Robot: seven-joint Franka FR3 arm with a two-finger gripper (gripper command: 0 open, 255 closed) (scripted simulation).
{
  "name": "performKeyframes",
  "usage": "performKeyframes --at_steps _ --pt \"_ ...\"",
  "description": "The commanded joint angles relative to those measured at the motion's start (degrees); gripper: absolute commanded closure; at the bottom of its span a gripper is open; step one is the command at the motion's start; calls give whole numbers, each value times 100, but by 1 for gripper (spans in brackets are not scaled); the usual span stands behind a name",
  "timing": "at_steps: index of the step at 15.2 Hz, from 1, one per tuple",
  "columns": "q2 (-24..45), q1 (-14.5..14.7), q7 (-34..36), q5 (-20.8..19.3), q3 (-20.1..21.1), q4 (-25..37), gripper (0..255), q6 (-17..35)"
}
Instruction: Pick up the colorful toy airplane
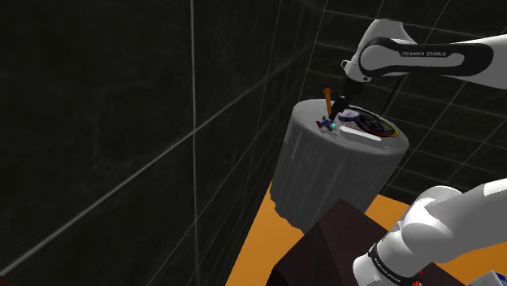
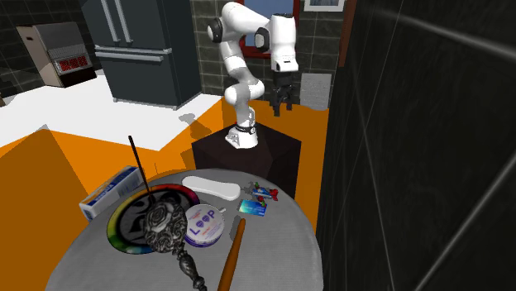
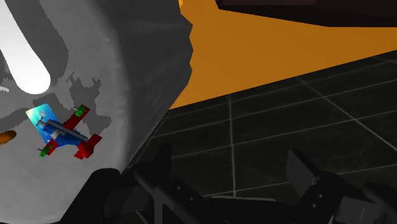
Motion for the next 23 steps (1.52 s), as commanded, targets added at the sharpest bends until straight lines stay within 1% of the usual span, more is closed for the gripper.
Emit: performKeyframes --at_steps 1,5,8,11,14,18,23 --pt "292 -22 -309 35 -271 80 0 254" --pt "991 -7 -929 270 -772 425 0 644" --pt "1586 10 -1454 587 -1132 764 0 882" --pt "2248 4 -2037 1040 -1456 1178 0 1050" --pt "2973 -92 -2660 1617 -1690 1673 0 1123" --pt "3996 -433 -3445 2447 -1787 2472 0 1055" --pt "5268 -1121 -4150 3305 -1627 3710 0 757"
